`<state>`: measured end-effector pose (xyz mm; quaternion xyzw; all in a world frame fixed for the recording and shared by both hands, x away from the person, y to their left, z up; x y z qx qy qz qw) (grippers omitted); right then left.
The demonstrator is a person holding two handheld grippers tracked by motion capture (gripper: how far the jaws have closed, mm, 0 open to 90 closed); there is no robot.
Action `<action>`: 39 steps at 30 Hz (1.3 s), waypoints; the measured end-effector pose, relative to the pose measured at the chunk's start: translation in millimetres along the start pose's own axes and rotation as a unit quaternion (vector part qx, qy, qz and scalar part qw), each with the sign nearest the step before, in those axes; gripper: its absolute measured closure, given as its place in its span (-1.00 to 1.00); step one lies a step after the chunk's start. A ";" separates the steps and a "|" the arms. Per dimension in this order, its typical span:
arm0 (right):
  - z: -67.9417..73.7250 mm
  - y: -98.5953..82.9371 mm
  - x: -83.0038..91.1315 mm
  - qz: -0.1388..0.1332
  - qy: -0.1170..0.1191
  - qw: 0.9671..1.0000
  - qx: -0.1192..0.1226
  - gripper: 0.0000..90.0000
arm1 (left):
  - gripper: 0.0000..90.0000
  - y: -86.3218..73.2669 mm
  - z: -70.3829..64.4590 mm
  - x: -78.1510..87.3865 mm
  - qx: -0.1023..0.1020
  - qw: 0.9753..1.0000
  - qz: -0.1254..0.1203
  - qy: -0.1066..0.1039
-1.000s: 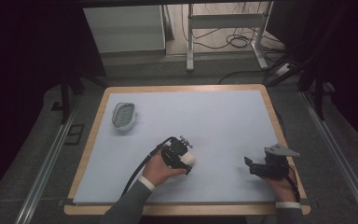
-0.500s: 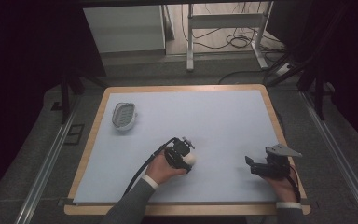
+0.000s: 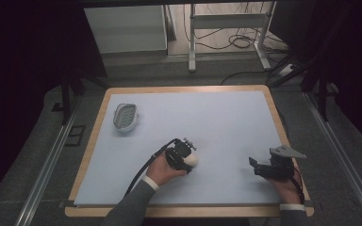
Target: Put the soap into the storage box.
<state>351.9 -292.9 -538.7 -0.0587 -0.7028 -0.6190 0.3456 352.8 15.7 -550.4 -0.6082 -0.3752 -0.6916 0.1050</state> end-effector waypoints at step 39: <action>-5.0 -1.7 0.3 0.001 -0.007 1.000 -0.004 -0.79 | 0.11 0.3 40.7 52.4 0.022 0.998 -0.052 -0.003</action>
Point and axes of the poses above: each handheld gripper's, and its own axes: x roughly backward along the jaws, y roughly out of its top, z roughly to its left, the point moved 5 cm from there along -x, roughly forward along the jaws, and after that the axes turned 3 degrees about -x, right-handed, at the moved point
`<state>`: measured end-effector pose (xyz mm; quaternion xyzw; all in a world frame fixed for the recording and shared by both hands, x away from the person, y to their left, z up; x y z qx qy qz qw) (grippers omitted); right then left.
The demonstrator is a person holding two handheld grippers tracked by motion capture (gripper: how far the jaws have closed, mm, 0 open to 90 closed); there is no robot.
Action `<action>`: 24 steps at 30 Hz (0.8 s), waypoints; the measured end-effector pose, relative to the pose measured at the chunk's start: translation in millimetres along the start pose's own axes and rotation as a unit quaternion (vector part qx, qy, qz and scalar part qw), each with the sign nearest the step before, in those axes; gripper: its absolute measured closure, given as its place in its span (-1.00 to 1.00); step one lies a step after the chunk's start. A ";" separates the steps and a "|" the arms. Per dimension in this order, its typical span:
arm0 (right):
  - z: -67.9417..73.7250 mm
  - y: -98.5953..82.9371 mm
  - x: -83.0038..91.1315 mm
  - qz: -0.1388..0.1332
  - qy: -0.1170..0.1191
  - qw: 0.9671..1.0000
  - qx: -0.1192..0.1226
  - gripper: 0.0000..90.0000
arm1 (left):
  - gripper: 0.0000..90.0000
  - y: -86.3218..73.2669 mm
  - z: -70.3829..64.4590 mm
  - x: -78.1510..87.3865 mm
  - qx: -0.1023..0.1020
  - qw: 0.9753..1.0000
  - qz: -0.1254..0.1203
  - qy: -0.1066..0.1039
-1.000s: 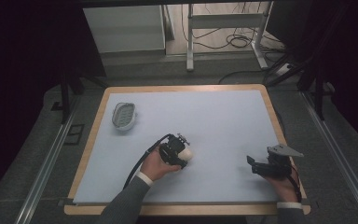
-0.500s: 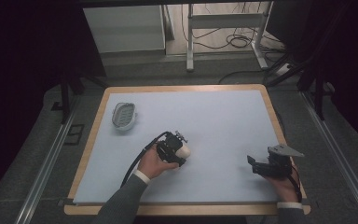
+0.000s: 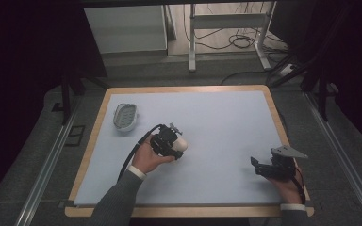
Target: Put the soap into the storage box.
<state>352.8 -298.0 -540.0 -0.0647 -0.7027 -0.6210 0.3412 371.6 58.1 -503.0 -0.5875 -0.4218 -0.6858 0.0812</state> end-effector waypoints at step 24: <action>-1.9 -1.9 -1.3 0.005 -0.003 1.000 0.002 -0.79 | 0.11 -6.6 53.6 27.7 0.044 0.998 -0.010 0.036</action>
Point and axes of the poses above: each handheld gripper's, and its own axes: x roughly backward along the jaws, y roughly out of its top, z roughly to its left, the point moved 5 cm from there along -x, roughly forward along the jaws, and after that the axes turned 3 degrees about -x, right-handed, at the moved point
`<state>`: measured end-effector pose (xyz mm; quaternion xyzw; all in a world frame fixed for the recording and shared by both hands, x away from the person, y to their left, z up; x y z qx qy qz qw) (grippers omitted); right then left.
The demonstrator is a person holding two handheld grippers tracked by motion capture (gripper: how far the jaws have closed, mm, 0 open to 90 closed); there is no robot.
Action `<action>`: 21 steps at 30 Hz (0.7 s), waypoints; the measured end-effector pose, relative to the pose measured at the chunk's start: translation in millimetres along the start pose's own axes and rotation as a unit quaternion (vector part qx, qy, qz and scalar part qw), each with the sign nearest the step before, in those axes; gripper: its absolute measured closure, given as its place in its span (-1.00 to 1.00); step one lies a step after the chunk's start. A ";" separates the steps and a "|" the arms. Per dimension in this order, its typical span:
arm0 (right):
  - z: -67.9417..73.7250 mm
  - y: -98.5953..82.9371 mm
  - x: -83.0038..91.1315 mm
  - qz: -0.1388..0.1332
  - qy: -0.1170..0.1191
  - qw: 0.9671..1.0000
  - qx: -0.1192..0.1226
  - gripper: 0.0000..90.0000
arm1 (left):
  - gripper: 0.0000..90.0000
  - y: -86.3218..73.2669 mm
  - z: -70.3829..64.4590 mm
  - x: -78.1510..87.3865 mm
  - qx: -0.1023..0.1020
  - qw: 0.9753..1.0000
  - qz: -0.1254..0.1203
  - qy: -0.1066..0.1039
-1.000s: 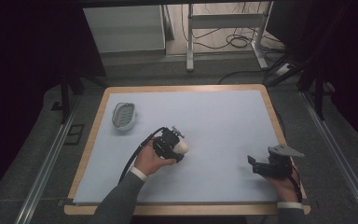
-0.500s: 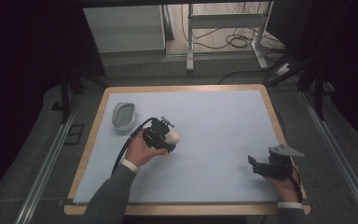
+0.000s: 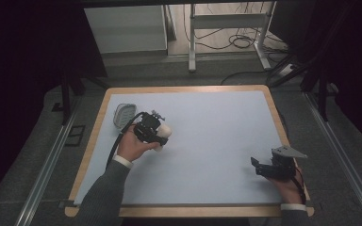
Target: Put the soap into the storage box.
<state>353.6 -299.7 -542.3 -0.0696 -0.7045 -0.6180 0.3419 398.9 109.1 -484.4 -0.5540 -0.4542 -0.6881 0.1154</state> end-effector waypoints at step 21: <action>-0.2 -0.7 -0.1 0.002 -0.003 1.000 0.001 -0.79 | 0.11 -6.0 55.3 6.7 0.046 0.999 0.014 0.012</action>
Point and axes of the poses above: each handheld gripper's, and its own axes: x roughly backward along the jaws, y roughly out of its top, z roughly to its left, the point moved 5 cm from there along -x, roughly forward along the jaws, and after that the axes turned 3 degrees about -x, right-handed, at the moved point
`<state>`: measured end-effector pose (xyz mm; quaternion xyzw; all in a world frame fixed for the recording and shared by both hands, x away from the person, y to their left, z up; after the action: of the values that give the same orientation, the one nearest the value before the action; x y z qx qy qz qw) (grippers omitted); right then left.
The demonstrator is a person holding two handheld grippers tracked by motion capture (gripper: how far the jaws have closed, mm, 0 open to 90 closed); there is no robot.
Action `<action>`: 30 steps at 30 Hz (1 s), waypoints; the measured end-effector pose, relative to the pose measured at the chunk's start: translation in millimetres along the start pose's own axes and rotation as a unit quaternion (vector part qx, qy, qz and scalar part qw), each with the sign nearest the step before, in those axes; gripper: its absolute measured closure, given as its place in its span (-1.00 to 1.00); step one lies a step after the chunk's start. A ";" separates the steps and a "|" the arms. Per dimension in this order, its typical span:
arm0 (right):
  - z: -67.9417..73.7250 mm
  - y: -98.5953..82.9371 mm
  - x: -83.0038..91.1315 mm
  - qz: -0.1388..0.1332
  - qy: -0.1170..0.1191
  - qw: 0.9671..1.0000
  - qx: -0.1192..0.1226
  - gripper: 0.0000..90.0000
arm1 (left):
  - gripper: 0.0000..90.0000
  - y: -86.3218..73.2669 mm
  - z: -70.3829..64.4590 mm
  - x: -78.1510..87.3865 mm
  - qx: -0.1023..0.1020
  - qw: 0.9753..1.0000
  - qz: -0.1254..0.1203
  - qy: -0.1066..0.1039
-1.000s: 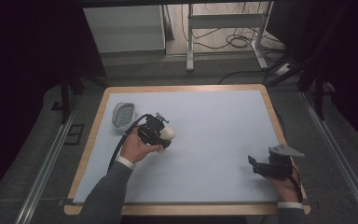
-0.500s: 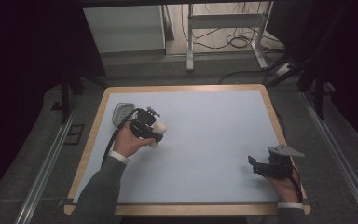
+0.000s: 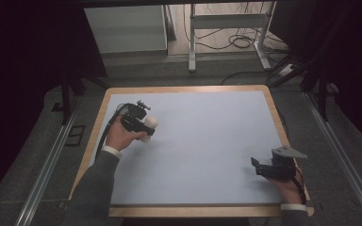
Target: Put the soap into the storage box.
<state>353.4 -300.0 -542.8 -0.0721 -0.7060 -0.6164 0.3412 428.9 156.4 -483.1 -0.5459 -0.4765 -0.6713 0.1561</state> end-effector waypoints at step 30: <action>-1.5 -1.5 0.7 0.002 -0.002 1.000 -0.002 -0.79 | 0.11 0.9 57.0 5.8 0.050 0.998 0.008 0.021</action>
<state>352.6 -301.9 -543.7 -0.0753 -0.7054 -0.6170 0.3405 460.9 203.9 -480.4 -0.5268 -0.5015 -0.6568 0.1988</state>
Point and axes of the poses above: each handheld gripper's, and its own axes: x roughly backward along the jaws, y roughly out of its top, z roughly to its left, the point moved 5 cm from there along -x, roughly forward along the jaws, and after that the axes turned 3 degrees about -x, right-handed, at the moved point
